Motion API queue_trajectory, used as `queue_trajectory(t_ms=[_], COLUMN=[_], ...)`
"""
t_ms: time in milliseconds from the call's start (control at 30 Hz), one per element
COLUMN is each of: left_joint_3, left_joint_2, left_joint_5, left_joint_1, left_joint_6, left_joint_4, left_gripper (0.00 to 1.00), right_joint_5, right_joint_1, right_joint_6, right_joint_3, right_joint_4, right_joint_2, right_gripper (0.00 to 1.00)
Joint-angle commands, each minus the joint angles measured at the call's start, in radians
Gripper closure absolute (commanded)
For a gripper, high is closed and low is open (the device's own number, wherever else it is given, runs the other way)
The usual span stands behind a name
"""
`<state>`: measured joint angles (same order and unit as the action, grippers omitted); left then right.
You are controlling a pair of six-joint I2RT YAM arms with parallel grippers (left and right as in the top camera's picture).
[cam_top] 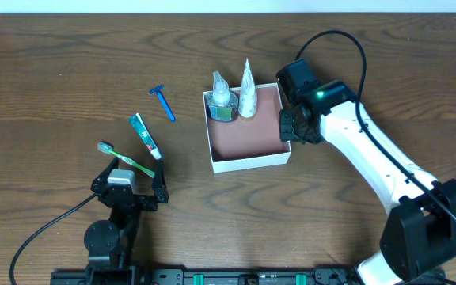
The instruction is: Pack container
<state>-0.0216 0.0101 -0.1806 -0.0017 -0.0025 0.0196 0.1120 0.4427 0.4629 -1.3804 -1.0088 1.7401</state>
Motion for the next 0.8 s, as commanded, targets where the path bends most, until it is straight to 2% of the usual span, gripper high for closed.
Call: queue_trajectory(t_ms=[0,767], left_joint_3=[0.018,0.018], left_joint_2=[-0.006,-0.006], left_joint_5=[-0.018,-0.018], left_joint_1=[0.003,0.003], left_joint_6=[0.006,0.006], left_joint_4=[0.034,0.032], left_gripper=[0.02,0.02], right_joint_5=[-0.008,-0.024], right_joint_1=[0.010,0.023], right_joint_6=[0.007,0.015], right_joint_3=[0.034,0.108], right_joint_4=[0.025,0.031], right_joint_2=[-0.002,-0.002], right_gripper=[0.49,0.49])
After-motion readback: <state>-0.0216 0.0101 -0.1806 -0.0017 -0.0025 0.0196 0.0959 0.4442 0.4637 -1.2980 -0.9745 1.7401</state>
